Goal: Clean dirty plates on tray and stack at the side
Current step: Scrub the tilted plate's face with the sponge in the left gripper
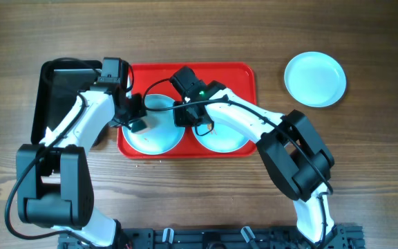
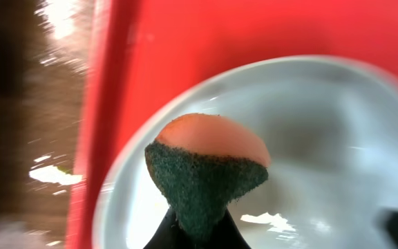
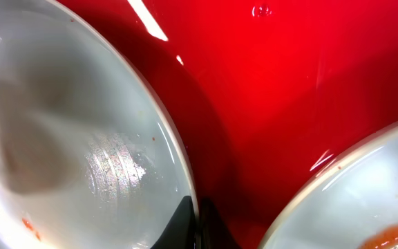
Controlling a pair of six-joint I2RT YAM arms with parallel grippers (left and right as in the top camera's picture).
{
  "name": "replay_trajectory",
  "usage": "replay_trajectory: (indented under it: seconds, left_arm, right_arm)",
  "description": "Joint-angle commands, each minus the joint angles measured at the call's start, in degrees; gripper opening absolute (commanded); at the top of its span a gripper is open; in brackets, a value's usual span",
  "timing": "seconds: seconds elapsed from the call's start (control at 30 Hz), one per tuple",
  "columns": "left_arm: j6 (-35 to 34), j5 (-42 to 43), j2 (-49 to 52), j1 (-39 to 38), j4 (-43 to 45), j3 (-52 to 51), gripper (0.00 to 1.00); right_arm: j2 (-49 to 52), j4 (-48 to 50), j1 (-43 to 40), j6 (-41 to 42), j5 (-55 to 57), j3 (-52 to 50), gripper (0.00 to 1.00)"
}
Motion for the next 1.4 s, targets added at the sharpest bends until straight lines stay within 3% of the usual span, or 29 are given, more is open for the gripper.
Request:
replay_trajectory:
  seconds: [0.0, 0.2, 0.37, 0.63, 0.77, 0.9, 1.13, 1.37]
  left_arm:
    - [-0.13, 18.34, 0.15, -1.88, -0.72, 1.46, 0.04]
    - [-7.8, 13.33, 0.33, -5.31, -2.32, -0.33, 0.04]
    - [-9.14, 12.22, 0.37, -5.55, 2.64, -5.51, 0.04]
    - [-8.61, 3.19, 0.76, -5.55, 8.37, -11.06, 0.04]
    - [-7.1, -10.05, 0.76, -5.53, 6.14, -11.06, 0.04]
    - [-2.6, -12.59, 0.74, -5.33, 6.38, -11.06, 0.04]
    - [0.85, -24.96, 0.74, -4.0, 7.08, -10.99, 0.04]
    - [11.15, -25.51, 0.74, -3.63, 21.33, -10.99, 0.04]
  right_arm:
    - [1.4, -0.48, -0.46, 0.79, 2.99, -0.15, 0.04]
    - [1.4, -0.37, -0.46, 0.76, 2.95, -0.15, 0.04]
    - [1.4, -0.44, -0.46, 0.74, 2.95, -0.15, 0.04]
    - [1.4, -0.57, -0.46, 0.68, 2.95, -0.15, 0.04]
    - [1.4, -0.76, -0.46, 0.63, 2.97, -0.15, 0.04]
    - [1.4, -0.76, -0.46, 0.61, 2.99, -0.15, 0.04]
    - [1.4, -0.76, -0.46, 0.61, 2.99, -0.15, 0.04]
    - [1.4, -0.98, -0.46, 0.63, 3.17, -0.15, 0.05]
